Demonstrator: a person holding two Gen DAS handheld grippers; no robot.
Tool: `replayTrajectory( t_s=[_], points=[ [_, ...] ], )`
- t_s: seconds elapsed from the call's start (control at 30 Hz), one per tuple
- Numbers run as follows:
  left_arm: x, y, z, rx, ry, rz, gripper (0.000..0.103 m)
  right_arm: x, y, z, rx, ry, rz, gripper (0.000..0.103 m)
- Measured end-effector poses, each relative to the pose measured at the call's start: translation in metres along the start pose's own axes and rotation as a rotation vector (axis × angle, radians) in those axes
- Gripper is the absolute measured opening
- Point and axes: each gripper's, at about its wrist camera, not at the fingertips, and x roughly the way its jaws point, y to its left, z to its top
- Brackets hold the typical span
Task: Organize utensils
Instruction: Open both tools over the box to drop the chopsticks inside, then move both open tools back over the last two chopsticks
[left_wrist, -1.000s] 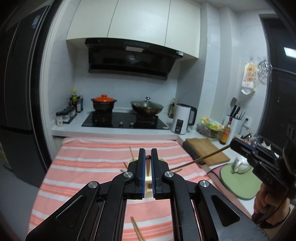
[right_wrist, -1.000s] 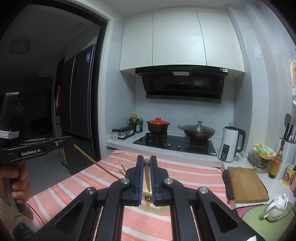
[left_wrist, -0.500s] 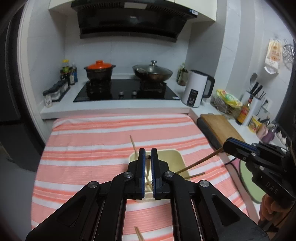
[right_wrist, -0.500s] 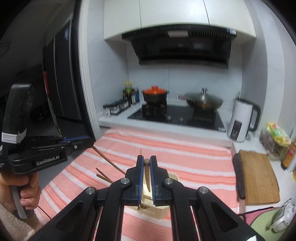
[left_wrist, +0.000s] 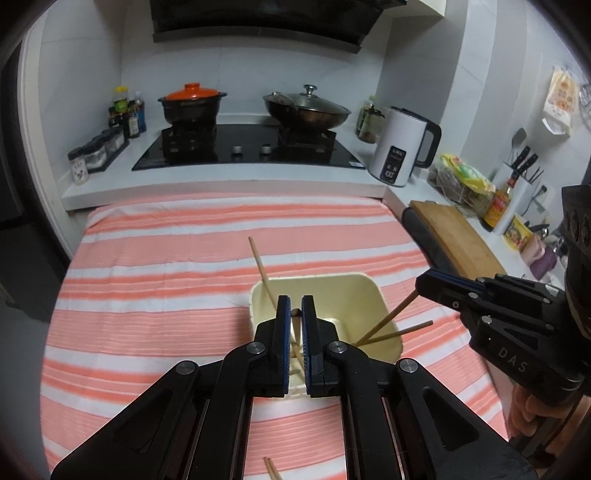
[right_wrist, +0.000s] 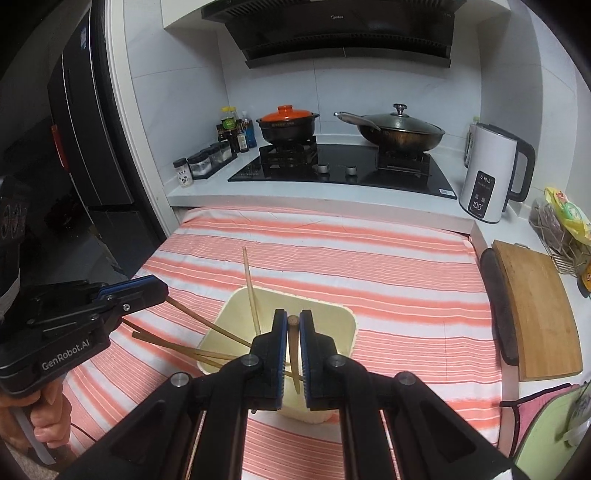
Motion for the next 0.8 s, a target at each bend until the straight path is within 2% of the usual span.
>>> replayTrajectory(
  t_s=[0.1, 0.17, 0.2, 0.23, 0.3, 0.5, 0.67, 0.8],
  points=[
    [0.005, 0.001, -0.001, -0.019, 0.012, -0.015, 0.006, 0.001, 0.0, 0.001, 0.001, -0.014, -0.005, 0.009],
    [0.004, 0.005, -0.003, -0.039, 0.011, -0.027, 0.026, -0.002, 0.0, 0.001, 0.009, -0.024, 0.0, 0.014],
    [0.001, 0.008, -0.002, -0.046, 0.001, -0.025, 0.046, -0.006, 0.001, 0.001, 0.005, -0.039, -0.002, 0.025],
    [-0.005, 0.009, -0.004, -0.052, -0.018, -0.018, 0.059, -0.01, 0.002, 0.001, -0.001, -0.059, -0.01, 0.034],
    [-0.019, 0.01, -0.007, -0.053, -0.043, -0.015, 0.062, -0.023, 0.005, 0.0, -0.008, -0.1, -0.021, 0.042],
    [-0.079, 0.009, -0.04, -0.018, -0.083, -0.017, 0.074, -0.087, 0.021, -0.02, -0.07, -0.24, -0.054, 0.046],
    [-0.13, 0.008, -0.105, 0.017, -0.095, -0.013, 0.081, -0.141, 0.037, -0.067, -0.118, -0.332, -0.05, 0.049],
    [-0.149, 0.014, -0.171, -0.007, -0.067, 0.014, 0.083, -0.162, 0.05, -0.129, -0.129, -0.346, -0.044, 0.051]
  ],
)
